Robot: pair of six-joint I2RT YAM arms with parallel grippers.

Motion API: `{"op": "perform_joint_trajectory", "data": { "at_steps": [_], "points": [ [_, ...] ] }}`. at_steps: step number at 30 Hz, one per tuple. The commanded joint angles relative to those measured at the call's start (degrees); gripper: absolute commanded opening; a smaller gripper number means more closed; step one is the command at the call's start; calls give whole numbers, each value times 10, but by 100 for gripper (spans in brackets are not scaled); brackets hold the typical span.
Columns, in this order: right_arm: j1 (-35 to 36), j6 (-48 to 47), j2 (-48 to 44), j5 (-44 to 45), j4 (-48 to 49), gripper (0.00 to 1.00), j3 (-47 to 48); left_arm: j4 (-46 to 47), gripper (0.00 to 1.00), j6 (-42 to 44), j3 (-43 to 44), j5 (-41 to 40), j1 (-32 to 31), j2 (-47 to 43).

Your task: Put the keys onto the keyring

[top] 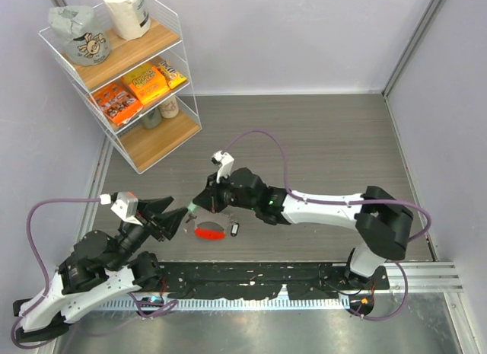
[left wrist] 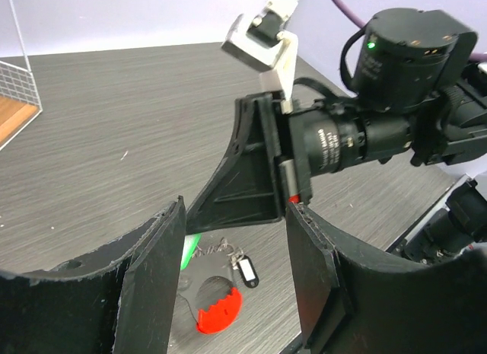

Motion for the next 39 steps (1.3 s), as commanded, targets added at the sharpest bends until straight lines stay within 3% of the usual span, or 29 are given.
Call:
{"op": "perform_joint_trajectory", "data": {
  "at_steps": [1, 8, 16, 22, 30, 39],
  "points": [
    [3, -28, -85, 21, 53, 5, -34, 43, 60, 13, 8, 37, 1, -13],
    [3, -87, -213, 15, 33, 5, -86, 81, 61, 14, 15, 97, 1, 17],
    [3, -180, -365, -56, -22, 5, -113, 120, 61, 16, 28, 162, 0, 26],
    [3, -194, -422, -73, -63, 5, -95, 142, 61, 7, 42, 204, 0, 41],
    [20, -191, -482, -29, -107, 6, -81, 196, 61, -35, 60, 338, 1, 108],
    [31, -227, -488, -77, -210, 6, -16, 207, 62, 2, 88, 351, 0, 160]
  ]
}}
